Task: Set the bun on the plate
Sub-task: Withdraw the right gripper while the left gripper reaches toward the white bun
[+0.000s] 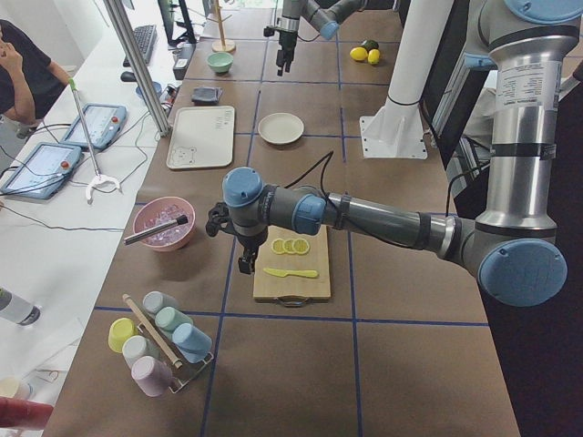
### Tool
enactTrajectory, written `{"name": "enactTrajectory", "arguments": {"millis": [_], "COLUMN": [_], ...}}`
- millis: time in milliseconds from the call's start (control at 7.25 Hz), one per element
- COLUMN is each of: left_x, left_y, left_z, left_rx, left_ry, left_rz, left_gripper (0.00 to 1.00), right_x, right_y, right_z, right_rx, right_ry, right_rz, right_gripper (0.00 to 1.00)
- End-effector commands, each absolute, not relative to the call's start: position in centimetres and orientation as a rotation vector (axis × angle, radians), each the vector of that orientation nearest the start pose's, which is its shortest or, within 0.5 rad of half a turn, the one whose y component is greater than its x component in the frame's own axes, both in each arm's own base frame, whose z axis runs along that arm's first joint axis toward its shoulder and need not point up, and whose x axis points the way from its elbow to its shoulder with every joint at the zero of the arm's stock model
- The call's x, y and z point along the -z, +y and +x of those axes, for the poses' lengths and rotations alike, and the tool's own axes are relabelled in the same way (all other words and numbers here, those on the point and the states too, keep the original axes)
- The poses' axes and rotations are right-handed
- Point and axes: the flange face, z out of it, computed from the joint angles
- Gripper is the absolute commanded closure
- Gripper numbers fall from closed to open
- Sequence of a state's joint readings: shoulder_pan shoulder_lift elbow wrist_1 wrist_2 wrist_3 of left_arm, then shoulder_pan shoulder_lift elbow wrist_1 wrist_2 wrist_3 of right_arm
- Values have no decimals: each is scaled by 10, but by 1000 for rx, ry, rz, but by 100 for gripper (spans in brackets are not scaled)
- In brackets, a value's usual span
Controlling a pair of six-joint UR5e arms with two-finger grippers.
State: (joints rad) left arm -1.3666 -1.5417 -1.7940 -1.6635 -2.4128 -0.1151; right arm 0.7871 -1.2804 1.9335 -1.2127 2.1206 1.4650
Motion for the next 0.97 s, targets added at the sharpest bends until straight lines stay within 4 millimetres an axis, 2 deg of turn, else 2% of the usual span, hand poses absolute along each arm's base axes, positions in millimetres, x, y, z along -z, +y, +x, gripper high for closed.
{"name": "enactTrajectory", "arguments": {"millis": [0, 138, 276, 414, 552, 690, 828], "left_x": [-525, -512, -507, -507, -506, -502, -500], "left_y": [-475, -464, -456, -445, -431, -427, -424], "left_z": [131, 179, 218, 251, 284, 291, 294], "left_rx": [-190, -215, -272, -326, -380, -395, -404], "left_ry": [924, 938, 874, 818, 802, 803, 808], "left_rz": [107, 130, 235, 297, 297, 299, 299], "left_gripper": [0, 0, 0, 0, 0, 0, 0], "right_x": [-351, -377, -397, -421, -442, -452, -452], "right_y": [-457, -460, -460, -455, -448, -445, -444], "right_z": [-242, -201, -168, -138, -121, -118, -118], "right_rx": [-253, -206, -185, -149, -110, -89, -88], "right_ry": [-1064, -1057, -1055, -1047, -1024, -1012, -1012], "right_rz": [-2, 18, 32, 48, 71, 74, 74], "right_gripper": [0, 0, 0, 0, 0, 0, 0]}}
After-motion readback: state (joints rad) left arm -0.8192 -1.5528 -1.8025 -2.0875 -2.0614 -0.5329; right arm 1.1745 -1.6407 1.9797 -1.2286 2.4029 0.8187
